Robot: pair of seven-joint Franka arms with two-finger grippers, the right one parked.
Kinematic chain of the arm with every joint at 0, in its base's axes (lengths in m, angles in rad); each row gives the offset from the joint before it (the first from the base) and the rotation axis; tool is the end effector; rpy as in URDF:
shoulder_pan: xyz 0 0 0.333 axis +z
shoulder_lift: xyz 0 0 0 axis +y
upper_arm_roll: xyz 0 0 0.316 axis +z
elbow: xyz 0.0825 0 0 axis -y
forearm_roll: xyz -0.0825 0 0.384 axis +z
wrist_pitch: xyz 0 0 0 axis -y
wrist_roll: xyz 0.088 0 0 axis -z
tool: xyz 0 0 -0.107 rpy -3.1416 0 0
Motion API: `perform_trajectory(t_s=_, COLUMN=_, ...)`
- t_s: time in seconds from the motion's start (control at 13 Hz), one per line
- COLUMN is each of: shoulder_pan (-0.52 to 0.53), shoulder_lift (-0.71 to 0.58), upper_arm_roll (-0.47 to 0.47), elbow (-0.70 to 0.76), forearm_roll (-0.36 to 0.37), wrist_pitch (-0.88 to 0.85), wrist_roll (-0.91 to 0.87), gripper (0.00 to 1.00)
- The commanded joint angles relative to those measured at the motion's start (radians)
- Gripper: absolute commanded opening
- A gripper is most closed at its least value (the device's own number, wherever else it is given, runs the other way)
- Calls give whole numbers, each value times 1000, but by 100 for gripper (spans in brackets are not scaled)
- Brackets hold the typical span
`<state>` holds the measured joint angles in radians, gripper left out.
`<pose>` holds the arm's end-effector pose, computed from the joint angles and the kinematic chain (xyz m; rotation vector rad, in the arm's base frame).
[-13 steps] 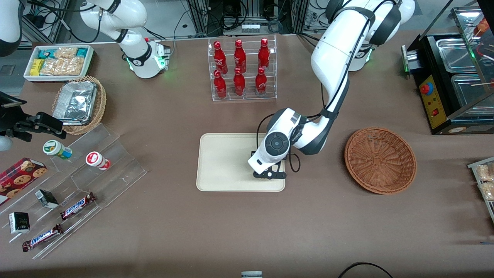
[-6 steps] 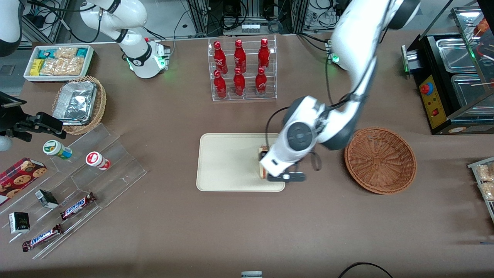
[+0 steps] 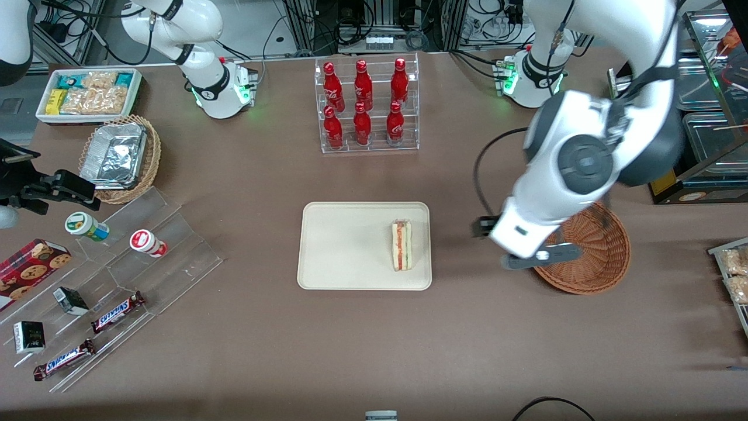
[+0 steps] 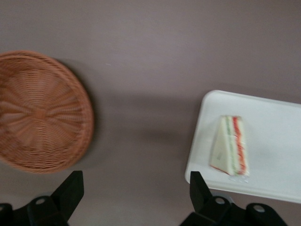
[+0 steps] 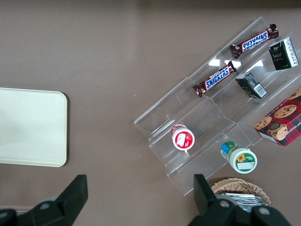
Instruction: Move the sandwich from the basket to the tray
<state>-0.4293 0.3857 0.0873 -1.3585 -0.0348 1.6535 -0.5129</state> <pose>0.6225 -0.2355 0.4960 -3.0921 -0.2641 0.1271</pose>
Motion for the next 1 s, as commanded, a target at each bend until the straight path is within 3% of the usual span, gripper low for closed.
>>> perform_trajectory(t_s=0.0, shoulder_pan=1, shoulder_lift=-70, upper_arm_roll=78, elbow=-59, forearm_roll=13, wrist_pitch=-20, wrist_roll=80, gripper=100)
perform_trajectory(t_s=0.46, shoulder_pan=187, shoulder_lift=-295, upper_arm_roll=63, elbow=-224, forearm_roll=13, wrist_pitch=-32, wrist_roll=212, gripper=100)
perform_trajectory(t_s=0.69, shoulder_pan=328, shoulder_lift=-363, upper_arm_roll=-56, elbow=-225, forearm_roll=13, wrist_pitch=-90, wrist_roll=223, gripper=100)
perform_trajectory(t_s=0.92, shoulder_pan=359, shoulder_lift=-410, upper_arm_roll=-101, elbow=-212, forearm_roll=36, wrist_pitch=-155, wrist_roll=303, gripper=100)
